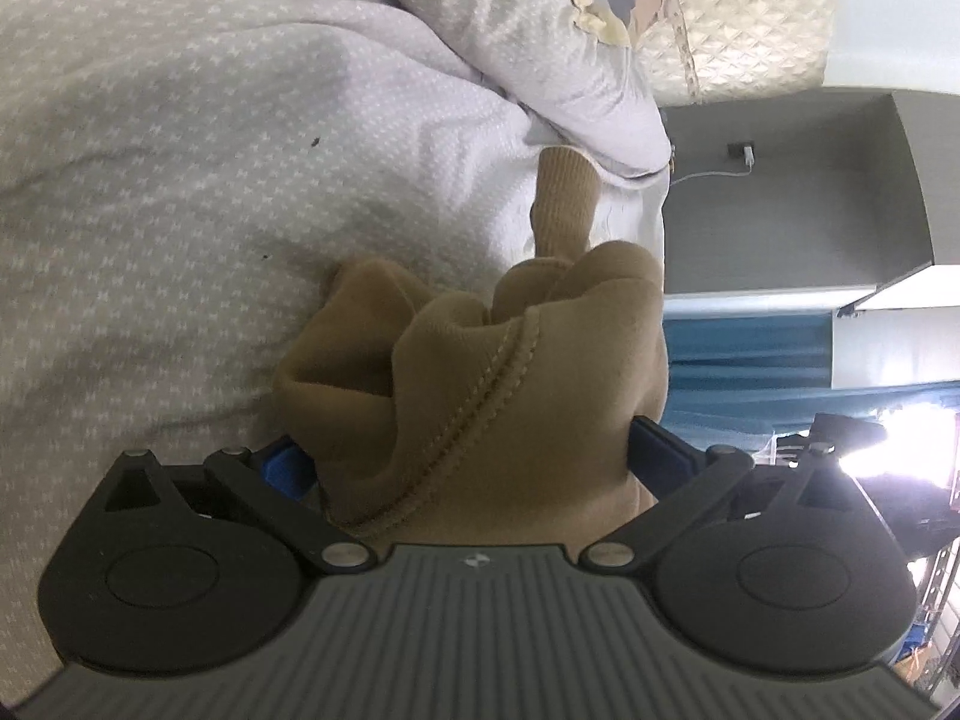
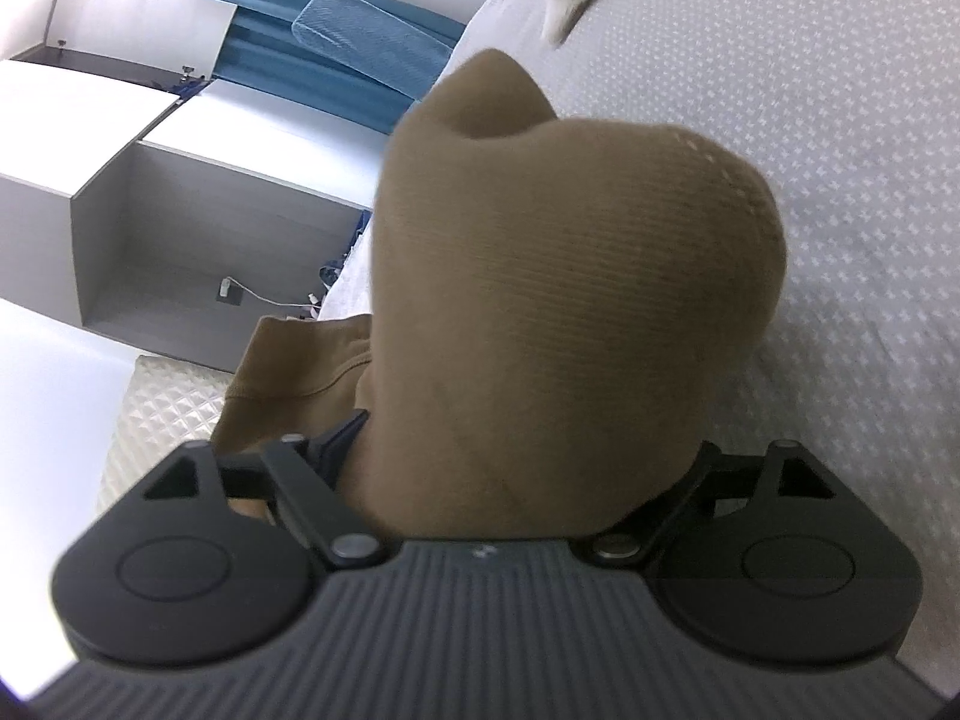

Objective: Fold large clothes

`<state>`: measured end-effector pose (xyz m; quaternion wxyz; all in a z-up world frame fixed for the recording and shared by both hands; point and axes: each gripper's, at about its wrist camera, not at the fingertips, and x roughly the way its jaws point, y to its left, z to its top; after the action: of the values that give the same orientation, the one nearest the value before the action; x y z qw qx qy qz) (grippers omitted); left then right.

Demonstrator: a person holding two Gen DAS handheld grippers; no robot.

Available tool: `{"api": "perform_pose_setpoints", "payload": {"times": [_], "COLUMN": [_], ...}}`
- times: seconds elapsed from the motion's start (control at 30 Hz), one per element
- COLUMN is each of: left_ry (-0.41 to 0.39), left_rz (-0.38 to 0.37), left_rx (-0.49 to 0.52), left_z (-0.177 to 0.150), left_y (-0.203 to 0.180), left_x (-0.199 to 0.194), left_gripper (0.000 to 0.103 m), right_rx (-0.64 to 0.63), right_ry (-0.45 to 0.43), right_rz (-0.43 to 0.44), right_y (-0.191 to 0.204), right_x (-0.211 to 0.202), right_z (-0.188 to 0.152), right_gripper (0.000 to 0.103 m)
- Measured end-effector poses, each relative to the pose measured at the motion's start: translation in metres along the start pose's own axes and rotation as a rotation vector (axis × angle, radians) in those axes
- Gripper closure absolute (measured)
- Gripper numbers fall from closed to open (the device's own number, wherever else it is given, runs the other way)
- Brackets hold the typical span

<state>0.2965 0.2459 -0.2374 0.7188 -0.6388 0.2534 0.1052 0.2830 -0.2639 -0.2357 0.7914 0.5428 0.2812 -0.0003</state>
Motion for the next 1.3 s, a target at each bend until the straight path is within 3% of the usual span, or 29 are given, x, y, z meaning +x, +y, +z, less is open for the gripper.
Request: {"api": "perform_pose_setpoints", "payload": {"times": [0.07, 0.17, 0.33, 0.47, 0.8, 1.07, 1.3], "left_ry": [-0.003, -0.008, -0.007, 0.001, 0.056, 0.142, 0.227], "left_rz": [0.002, 0.011, 0.019, 0.013, -0.043, -0.097, -0.174], "left_rx": [0.028, 0.059, 0.101, 0.118, 0.136, 0.205, 0.300], "left_z": [-0.001, -0.001, 0.000, 0.003, 0.000, -0.038, -0.096], "left_y": [-0.003, -0.007, -0.009, -0.007, -0.012, -0.038, -0.096], "left_x": [0.001, 0.002, -0.004, -0.008, -0.023, -0.033, -0.036], "left_gripper": [0.000, 0.003, 0.017, 0.024, 0.034, 0.035, 0.035], "right_rx": [-0.011, -0.075, -0.229, -0.350, -0.460, -0.485, -0.477], "right_ry": [-0.009, -0.023, -0.047, -0.072, -0.081, -0.145, -0.258], "right_rz": [0.001, 0.005, 0.020, 0.070, 0.210, 0.242, 0.242], "right_y": [0.003, 0.013, 0.040, 0.065, 0.112, 0.123, 0.123], "right_x": [0.001, -0.001, -0.011, -0.024, -0.071, -0.129, -0.199], "right_z": [0.002, 0.002, 0.001, 0.000, 0.016, 0.047, 0.091], "right_gripper": [0.017, 0.026, 0.040, 0.043, 0.047, 0.047, 0.047]}}
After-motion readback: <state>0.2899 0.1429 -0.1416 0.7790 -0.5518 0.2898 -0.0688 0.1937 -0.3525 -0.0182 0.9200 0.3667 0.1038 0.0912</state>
